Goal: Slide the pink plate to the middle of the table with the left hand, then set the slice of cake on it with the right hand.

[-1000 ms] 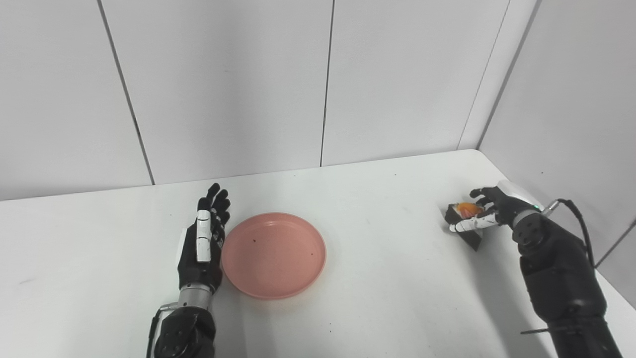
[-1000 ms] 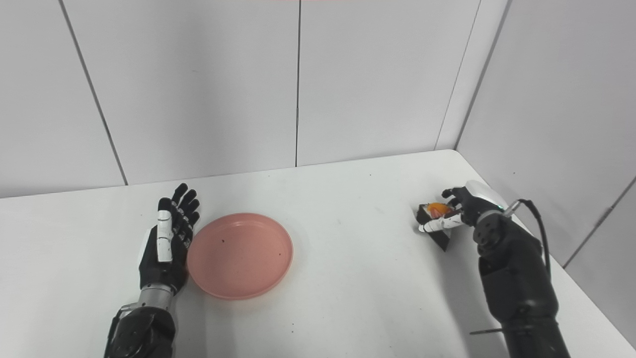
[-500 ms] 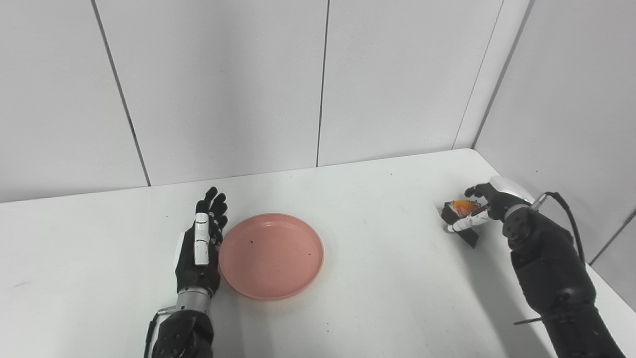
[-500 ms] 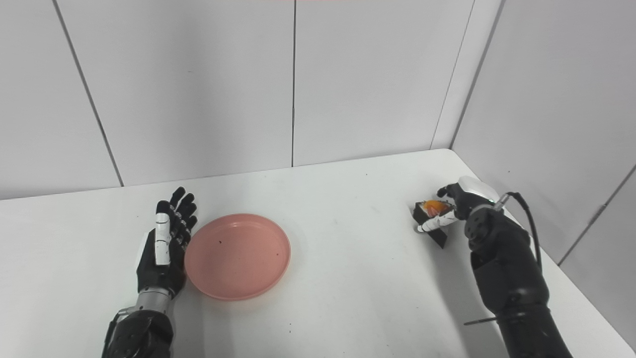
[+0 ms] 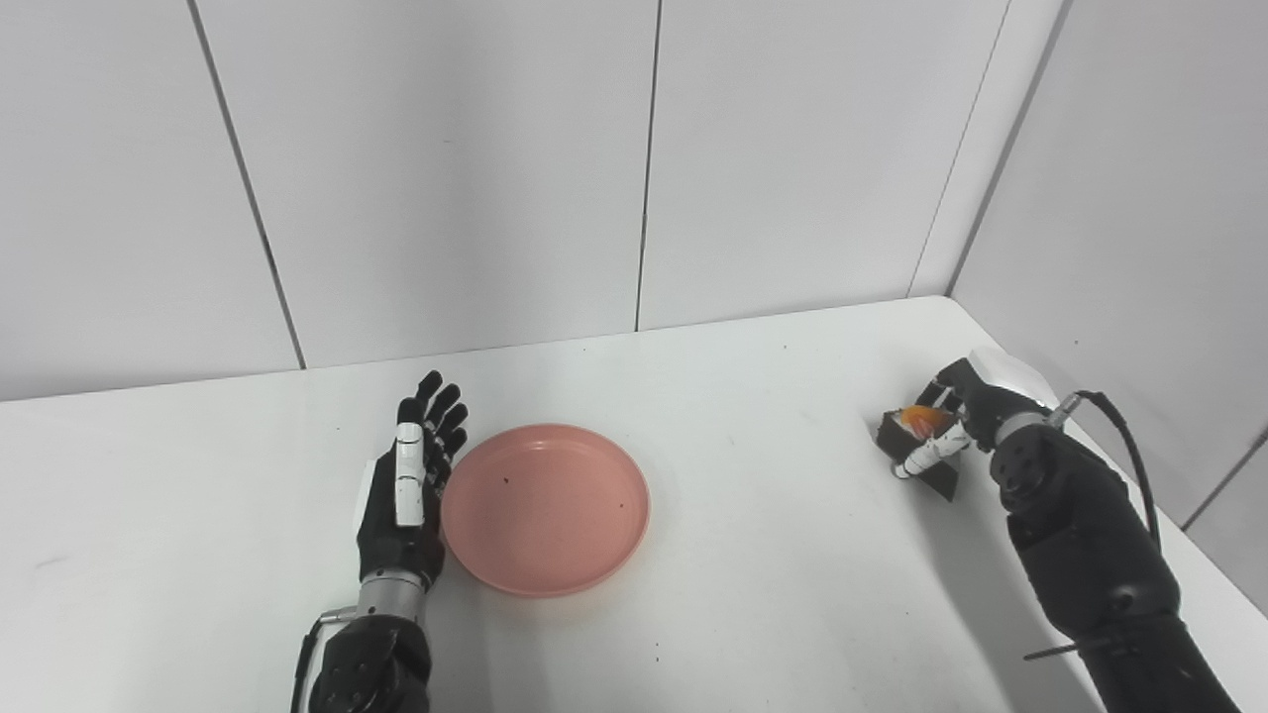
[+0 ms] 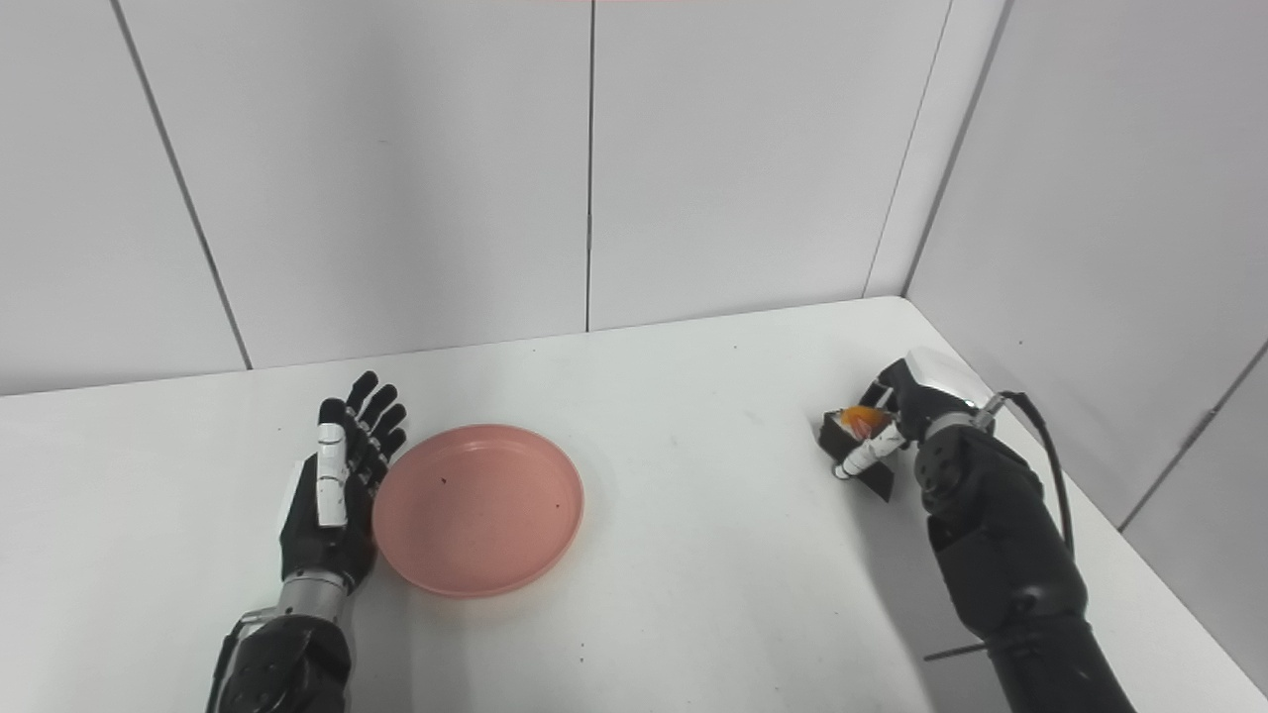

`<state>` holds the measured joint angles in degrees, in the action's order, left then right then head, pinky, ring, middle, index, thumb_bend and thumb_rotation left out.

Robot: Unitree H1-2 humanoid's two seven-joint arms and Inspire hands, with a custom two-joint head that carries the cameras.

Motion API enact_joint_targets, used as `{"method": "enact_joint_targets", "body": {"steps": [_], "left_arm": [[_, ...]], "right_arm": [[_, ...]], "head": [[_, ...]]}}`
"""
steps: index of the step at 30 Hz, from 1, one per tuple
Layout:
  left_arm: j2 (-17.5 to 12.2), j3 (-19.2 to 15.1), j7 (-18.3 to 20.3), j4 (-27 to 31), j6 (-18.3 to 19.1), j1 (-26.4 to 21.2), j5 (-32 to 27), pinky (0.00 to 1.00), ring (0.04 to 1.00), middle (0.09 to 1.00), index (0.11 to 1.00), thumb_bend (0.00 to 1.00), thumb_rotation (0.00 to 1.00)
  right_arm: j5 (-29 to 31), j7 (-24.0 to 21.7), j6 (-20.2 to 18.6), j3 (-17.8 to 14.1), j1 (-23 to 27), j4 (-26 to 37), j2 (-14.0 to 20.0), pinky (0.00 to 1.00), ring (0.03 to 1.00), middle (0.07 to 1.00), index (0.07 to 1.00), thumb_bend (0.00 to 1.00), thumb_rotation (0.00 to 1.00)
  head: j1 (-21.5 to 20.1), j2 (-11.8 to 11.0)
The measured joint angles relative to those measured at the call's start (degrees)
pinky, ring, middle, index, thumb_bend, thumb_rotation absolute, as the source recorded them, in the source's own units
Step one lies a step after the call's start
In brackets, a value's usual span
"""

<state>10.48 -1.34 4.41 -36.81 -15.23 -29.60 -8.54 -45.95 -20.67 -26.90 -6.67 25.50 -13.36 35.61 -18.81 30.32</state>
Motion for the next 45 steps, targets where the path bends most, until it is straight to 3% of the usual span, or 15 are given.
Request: {"method": "enact_joint_targets", "body": {"steps": [4,6,9,11,16,20,21,26,27,28,31,38,45], "left_arm": [[0.03,0.01,0.14,-0.03,0.00,-0.03,0.02,0.97,0.941,0.939,0.911,0.71,0.96],[0.05,0.00,0.14,-0.02,0.02,-0.03,0.02,0.97,0.941,0.940,0.911,0.71,0.97],[0.06,0.09,0.13,0.00,0.03,-0.02,0.10,0.97,0.942,0.943,0.914,0.72,0.97],[0.15,0.11,0.01,0.00,0.02,-0.01,0.14,0.97,0.948,0.945,0.918,0.71,0.97],[0.29,0.59,-1.45,0.17,0.02,0.08,1.58,0.97,0.942,0.938,0.910,0.70,0.98],[0.65,1.16,-2.91,1.60,0.60,0.99,2.87,0.98,0.949,0.932,0.916,0.71,1.00],[0.96,1.49,-3.62,2.19,0.92,1.42,3.56,0.99,0.959,0.936,0.923,0.71,1.00],[2.22,2.51,-4.62,2.47,1.62,1.94,4.38,1.00,0.966,0.939,0.924,0.70,1.00],[2.21,2.71,-4.75,2.46,1.63,1.94,4.72,1.00,0.968,0.942,0.928,0.71,1.00],[2.20,2.80,-4.86,2.48,1.76,1.95,4.90,1.00,0.974,0.948,0.933,0.72,1.00],[2.15,2.87,-4.88,2.58,2.51,2.00,5.15,1.00,0.970,0.945,0.928,0.71,1.00],[2.17,3.50,-5.19,2.29,2.14,1.95,6.18,0.98,0.958,0.942,0.925,0.69,1.00],[2.36,3.45,-6.00,1.96,0.59,1.87,6.53,0.92,0.930,0.937,0.919,0.69,1.00]], "right_arm": [[0.99,3.35,0.02,0.66,-0.41,0.43,0.02,0.19,0.262,0.470,0.482,0.53,0.00],[2.44,5.30,0.49,0.83,-0.89,1.07,0.02,0.21,0.286,0.415,0.491,0.53,0.00],[4.88,8.57,2.74,0.89,-1.13,1.34,0.02,0.22,0.305,0.402,0.495,0.53,0.00],[6.53,10.23,4.75,1.06,-1.13,1.35,0.04,0.29,0.369,0.434,0.500,0.53,0.00],[11.16,13.17,8.35,1.71,-1.12,1.47,-0.85,0.25,0.321,0.439,0.509,0.53,0.00],[12.99,15.70,13.05,4.00,-1.11,1.90,-2.14,0.38,0.423,0.500,0.492,0.52,0.00],[13.19,15.80,13.42,4.54,-1.12,2.67,-2.65,0.44,0.455,0.508,0.474,0.52,0.00],[15.28,15.69,14.40,6.75,-0.71,7.74,-5.50,0.44,0.446,0.506,0.485,0.52,0.00],[15.50,15.09,14.41,7.34,-0.61,8.67,-5.76,0.46,0.463,0.512,0.471,0.52,0.00],[15.60,14.39,14.37,8.02,-0.58,9.96,-5.77,0.49,0.540,0.525,0.460,0.52,0.00],[15.66,11.81,14.04,9.99,-0.20,14.02,-6.03,0.35,0.423,0.489,0.498,0.52,0.00],[14.85,8.00,13.96,16.27,2.04,17.97,-9.63,0.42,0.439,0.505,0.490,0.52,0.00],[12.83,5.48,13.89,20.68,4.15,18.00,-13.39,0.39,0.426,0.520,0.492,0.52,0.00]], "head": [[0.79,0.00],[1.23,0.00],[2.55,-0.09],[4.03,-0.35],[6.24,-0.53],[8.78,-0.44],[9.22,-0.44],[10.98,-0.27],[10.99,-0.26],[12.73,0.08],[13.71,0.18],[16.78,0.18],[18.19,0.35]]}}
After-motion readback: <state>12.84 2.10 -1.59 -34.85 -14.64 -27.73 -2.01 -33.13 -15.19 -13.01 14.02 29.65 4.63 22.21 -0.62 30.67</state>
